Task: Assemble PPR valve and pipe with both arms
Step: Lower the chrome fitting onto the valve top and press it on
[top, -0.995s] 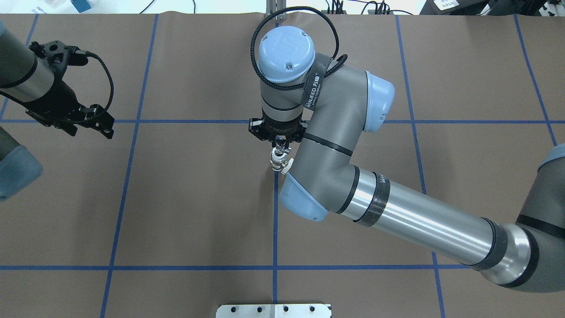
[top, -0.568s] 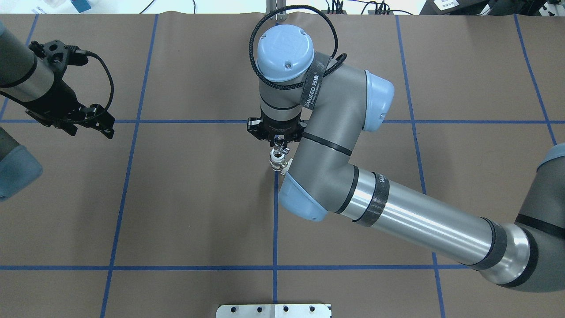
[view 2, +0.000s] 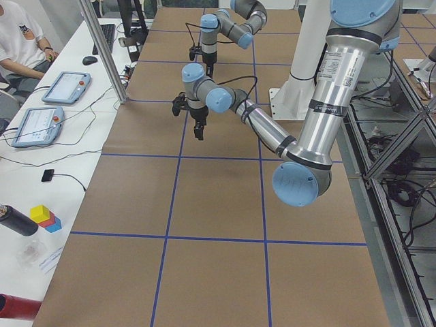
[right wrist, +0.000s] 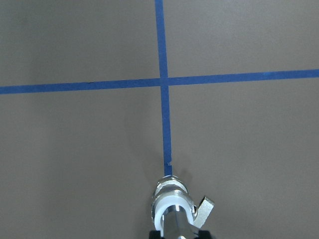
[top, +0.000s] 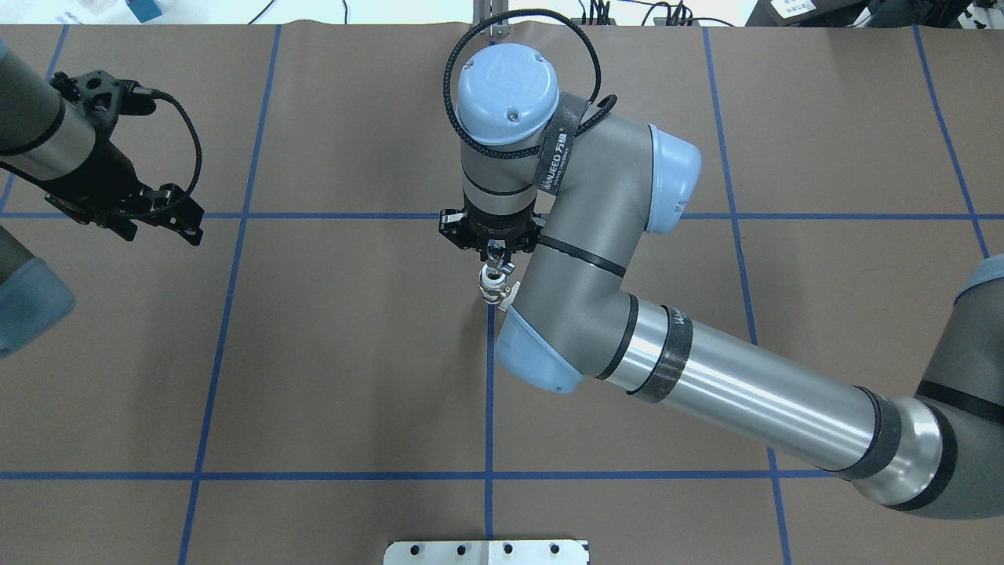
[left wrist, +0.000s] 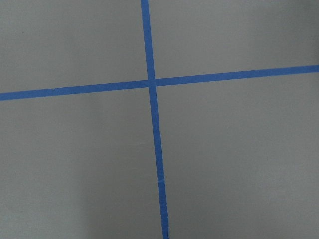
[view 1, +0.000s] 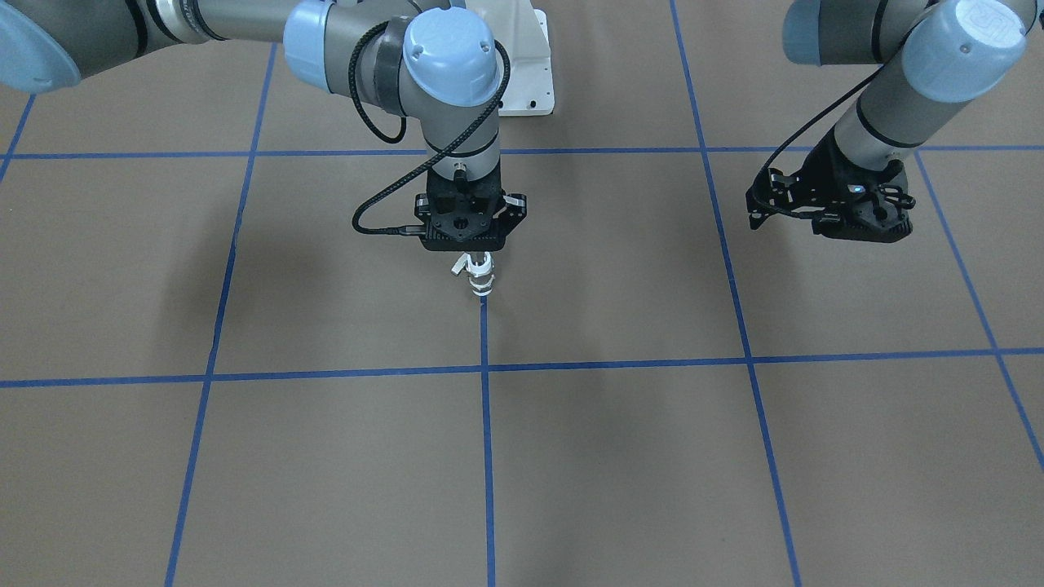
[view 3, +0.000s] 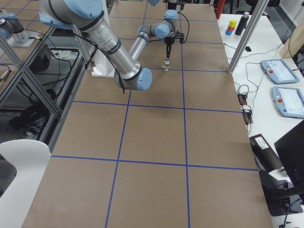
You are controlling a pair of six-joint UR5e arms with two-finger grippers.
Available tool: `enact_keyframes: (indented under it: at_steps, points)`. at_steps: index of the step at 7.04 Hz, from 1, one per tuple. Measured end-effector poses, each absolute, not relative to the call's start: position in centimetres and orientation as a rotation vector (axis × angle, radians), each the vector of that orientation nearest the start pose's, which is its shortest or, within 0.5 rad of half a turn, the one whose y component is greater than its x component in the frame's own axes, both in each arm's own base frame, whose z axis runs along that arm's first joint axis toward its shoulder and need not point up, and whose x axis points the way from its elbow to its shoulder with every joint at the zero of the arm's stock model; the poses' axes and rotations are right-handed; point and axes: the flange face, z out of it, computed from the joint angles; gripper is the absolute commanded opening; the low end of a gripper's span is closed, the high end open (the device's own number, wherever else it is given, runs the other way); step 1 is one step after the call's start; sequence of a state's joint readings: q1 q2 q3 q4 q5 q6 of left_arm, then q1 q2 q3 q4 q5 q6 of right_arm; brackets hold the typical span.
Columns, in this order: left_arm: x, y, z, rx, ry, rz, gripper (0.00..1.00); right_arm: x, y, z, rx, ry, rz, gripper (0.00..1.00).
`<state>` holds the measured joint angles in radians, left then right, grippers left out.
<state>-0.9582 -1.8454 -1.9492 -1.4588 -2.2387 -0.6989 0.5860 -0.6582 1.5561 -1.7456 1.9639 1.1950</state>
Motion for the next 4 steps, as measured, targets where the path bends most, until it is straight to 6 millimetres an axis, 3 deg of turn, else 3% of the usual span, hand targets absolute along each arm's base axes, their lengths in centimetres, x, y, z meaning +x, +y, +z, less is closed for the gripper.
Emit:
enact_keyframes:
  at_steps: [4]
  points:
    - [25.96, -49.30, 34.78, 0.015, 0.834, 0.095, 0.91, -54.44, -47.48, 12.16, -0.007, -0.802, 0.058, 0.00]
